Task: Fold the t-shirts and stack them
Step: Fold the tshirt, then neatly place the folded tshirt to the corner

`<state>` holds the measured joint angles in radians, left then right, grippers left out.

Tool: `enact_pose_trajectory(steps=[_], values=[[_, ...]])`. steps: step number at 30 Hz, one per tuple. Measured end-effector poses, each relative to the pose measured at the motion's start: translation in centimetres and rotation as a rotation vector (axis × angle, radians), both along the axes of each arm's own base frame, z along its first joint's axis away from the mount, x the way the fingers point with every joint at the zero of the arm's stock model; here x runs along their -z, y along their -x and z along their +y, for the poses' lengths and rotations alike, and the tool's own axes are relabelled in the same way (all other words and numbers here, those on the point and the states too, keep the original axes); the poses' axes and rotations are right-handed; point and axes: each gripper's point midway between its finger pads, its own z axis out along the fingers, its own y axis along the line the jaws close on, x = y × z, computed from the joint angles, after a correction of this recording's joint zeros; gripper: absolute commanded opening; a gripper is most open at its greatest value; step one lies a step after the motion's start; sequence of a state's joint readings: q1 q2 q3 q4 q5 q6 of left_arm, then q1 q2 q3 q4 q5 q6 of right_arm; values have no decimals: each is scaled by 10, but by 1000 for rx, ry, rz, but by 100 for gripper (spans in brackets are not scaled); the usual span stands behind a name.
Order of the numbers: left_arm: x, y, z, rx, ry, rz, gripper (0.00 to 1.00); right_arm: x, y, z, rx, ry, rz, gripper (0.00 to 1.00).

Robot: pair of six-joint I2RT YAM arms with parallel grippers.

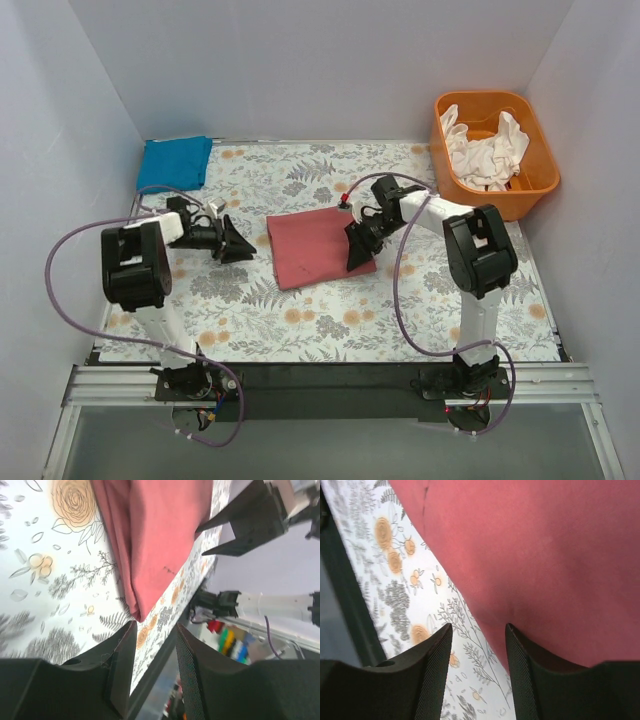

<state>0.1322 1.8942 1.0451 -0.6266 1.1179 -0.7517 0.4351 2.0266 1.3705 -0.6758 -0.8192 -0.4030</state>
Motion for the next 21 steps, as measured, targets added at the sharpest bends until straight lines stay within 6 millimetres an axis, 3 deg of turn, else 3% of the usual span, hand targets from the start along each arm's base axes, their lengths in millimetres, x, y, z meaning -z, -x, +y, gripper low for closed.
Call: enact_pose_trajectory(steps=[2, 4, 7, 10, 11, 15, 21], values=[[-19, -6, 17, -55, -37, -73, 38, -11, -5, -2, -10, 29, -122, 56], [-36, -9, 27, -103, -80, -136, 40, -29, -8, 8, -49, 51, -277, 56], [-53, -11, 32, -167, -127, -166, 43, -59, 1, 53, -156, 29, -513, 57], [-52, -14, 38, -236, -167, -130, 46, -70, 21, 102, -265, 10, -681, 59], [-48, -14, 40, -259, -182, -104, 51, -69, 31, 116, -304, 8, -723, 60], [-27, -9, 48, -336, -246, 2, 54, -47, 53, 154, -405, 47, -802, 63], [-9, -4, 55, -396, -299, 72, 54, -1, 49, 168, -446, 145, -842, 64]])
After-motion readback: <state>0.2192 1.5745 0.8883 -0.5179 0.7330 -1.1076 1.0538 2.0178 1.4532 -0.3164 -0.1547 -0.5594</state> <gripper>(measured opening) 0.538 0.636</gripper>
